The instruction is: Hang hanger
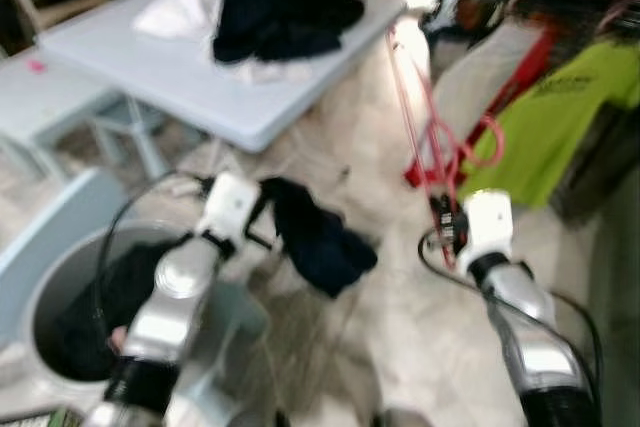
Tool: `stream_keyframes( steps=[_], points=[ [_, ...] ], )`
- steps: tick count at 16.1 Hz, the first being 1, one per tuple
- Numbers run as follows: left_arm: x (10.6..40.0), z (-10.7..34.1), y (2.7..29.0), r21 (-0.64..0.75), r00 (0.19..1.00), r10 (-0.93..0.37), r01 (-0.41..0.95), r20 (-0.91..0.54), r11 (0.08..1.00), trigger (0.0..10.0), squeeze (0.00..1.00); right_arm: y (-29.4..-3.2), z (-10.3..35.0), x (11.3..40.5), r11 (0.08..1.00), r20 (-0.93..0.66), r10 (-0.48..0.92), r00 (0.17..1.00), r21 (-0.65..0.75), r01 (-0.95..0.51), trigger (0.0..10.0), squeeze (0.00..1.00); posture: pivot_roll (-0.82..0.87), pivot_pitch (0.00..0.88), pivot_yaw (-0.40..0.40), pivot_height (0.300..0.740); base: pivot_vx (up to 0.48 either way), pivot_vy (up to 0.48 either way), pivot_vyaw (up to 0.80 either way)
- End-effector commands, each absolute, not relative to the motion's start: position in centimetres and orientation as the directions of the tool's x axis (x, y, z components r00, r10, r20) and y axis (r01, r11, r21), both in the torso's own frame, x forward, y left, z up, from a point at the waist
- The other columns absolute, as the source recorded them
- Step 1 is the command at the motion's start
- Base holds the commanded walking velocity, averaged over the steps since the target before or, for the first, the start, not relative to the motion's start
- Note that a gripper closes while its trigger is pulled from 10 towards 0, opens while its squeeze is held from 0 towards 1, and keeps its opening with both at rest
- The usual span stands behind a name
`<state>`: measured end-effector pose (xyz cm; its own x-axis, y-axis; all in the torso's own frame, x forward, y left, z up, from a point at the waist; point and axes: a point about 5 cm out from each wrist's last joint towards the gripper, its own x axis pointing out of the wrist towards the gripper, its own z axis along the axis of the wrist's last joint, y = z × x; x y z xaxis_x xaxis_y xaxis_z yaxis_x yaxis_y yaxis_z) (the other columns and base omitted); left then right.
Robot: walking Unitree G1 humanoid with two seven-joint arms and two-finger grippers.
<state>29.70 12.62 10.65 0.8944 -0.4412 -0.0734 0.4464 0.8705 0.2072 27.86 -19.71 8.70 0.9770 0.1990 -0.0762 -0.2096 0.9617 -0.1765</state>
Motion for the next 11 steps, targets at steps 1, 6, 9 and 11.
stream_keyframes(
  steps=[1,6,9,11],
  points=[
    [30.22,11.83,12.4,0.213,0.891,-0.454,0.448,-0.022,0.868,10.0,0.0,-19.71,9.5,28.25,0.961,-0.044,0.198,0.979,-0.191,-0.203,10.0,0.0,-0.09,0.037,0.059,0.74,0.0,0.0,-0.47],
    [30.22,12.17,12.58,0.206,0.891,-0.454,0.447,-0.017,0.87,10.0,0.0,-19.48,9.69,28.53,0.961,-0.037,0.197,0.98,-0.192,-0.201,10.0,0.0,-0.08,0.037,0.059,0.74,0.299,0.0,-0.66],
    [30.21,12.38,12.7,0.209,0.889,-0.457,0.449,-0.011,0.869,10.0,0.0,-19.22,9.26,28.48,0.961,-0.048,0.202,0.978,-0.185,-0.207,10.0,0.0,-0.07,0.036,0.058,0.74,0.348,0.0,-0.66],
    [30.13,12.48,12.76,0.204,0.891,-0.454,0.445,-0.007,0.872,10.0,0.0,-19.06,9.36,28.55,0.958,-0.048,0.212,0.976,-0.186,-0.217,10.0,0.0,-0.06,0.042,0.047,0.74,0.368,0.0,-0.66]
  ],
)
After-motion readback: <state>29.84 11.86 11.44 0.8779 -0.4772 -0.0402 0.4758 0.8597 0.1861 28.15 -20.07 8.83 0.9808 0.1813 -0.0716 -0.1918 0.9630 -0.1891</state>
